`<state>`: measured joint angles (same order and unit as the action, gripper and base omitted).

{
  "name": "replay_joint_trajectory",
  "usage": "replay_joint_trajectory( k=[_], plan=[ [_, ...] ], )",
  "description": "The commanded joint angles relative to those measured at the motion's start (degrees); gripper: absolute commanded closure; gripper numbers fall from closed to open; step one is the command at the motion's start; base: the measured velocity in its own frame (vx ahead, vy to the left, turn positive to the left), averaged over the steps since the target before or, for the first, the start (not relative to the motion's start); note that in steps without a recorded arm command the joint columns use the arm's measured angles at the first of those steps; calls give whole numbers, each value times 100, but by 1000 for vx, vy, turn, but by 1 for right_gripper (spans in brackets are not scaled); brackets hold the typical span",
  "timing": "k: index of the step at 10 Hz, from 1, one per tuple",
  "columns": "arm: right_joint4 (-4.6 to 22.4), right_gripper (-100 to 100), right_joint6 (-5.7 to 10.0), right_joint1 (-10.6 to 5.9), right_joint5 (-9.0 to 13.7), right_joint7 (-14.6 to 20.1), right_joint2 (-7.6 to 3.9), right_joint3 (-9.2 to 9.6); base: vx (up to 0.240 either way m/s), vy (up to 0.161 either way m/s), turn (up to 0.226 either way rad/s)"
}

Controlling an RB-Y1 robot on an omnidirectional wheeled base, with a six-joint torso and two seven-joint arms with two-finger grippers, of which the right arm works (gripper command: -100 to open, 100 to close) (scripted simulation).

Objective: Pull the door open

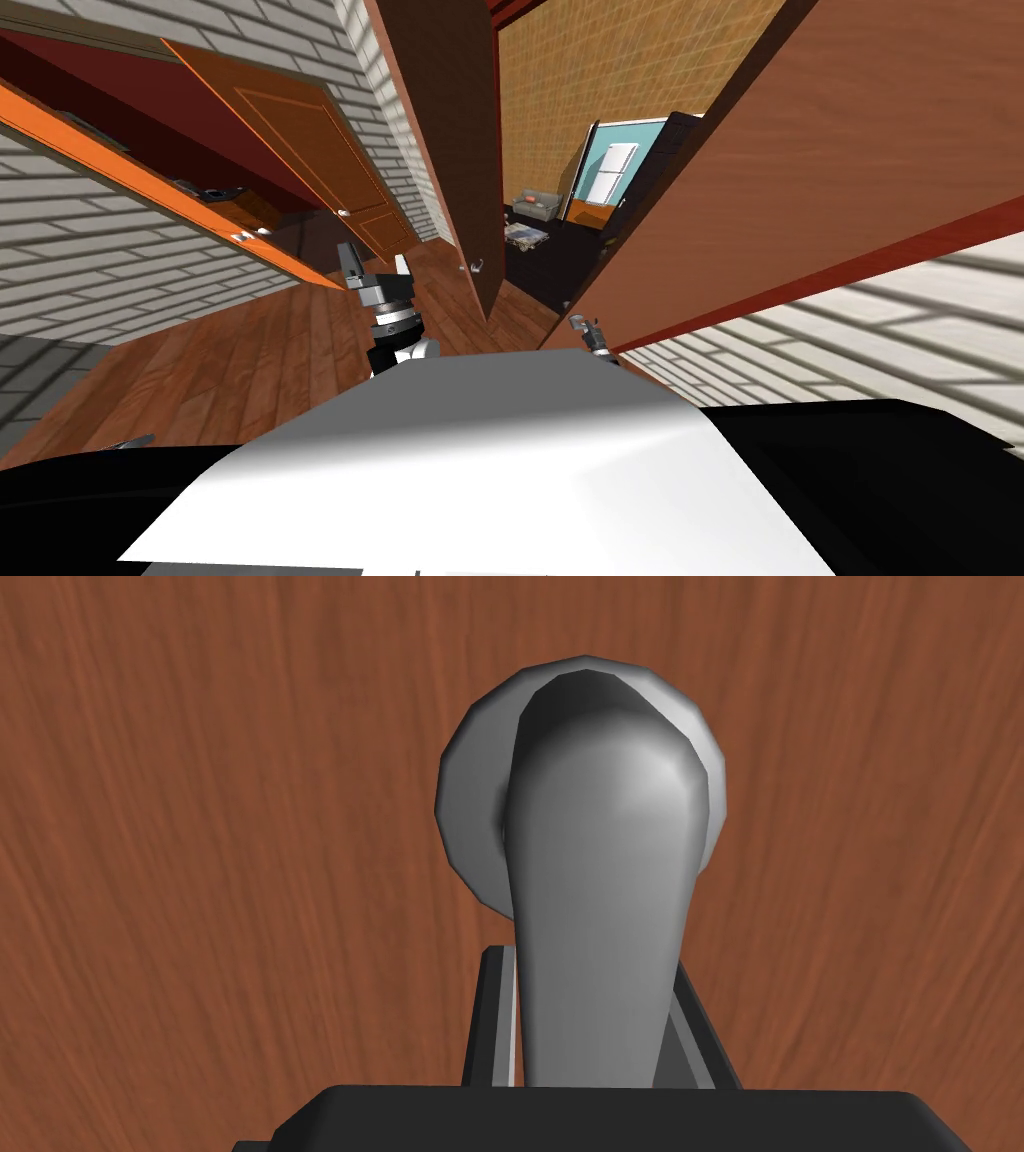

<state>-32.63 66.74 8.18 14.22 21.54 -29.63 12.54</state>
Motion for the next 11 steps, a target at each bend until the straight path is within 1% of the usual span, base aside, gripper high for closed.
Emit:
replay_joint_trajectory(
  k=[1,4,5,6,7,11],
  plan=[
    [46,100,153,83,-1,50,-25,72,-221,-79,180],
    [145,100,420,196,14,120,-90,160,-206,-52,165],
    [165,100,476,219,17,135,-104,178,-191,-38,147],
    [34,100,339,255,35,106,-138,135,-77,-21,18],
    [76,100,308,192,-53,129,-109,108,-130,-46,73],
    [172,100,237,-20,-285,184,-27,22,-189,-48,91]
  ],
)
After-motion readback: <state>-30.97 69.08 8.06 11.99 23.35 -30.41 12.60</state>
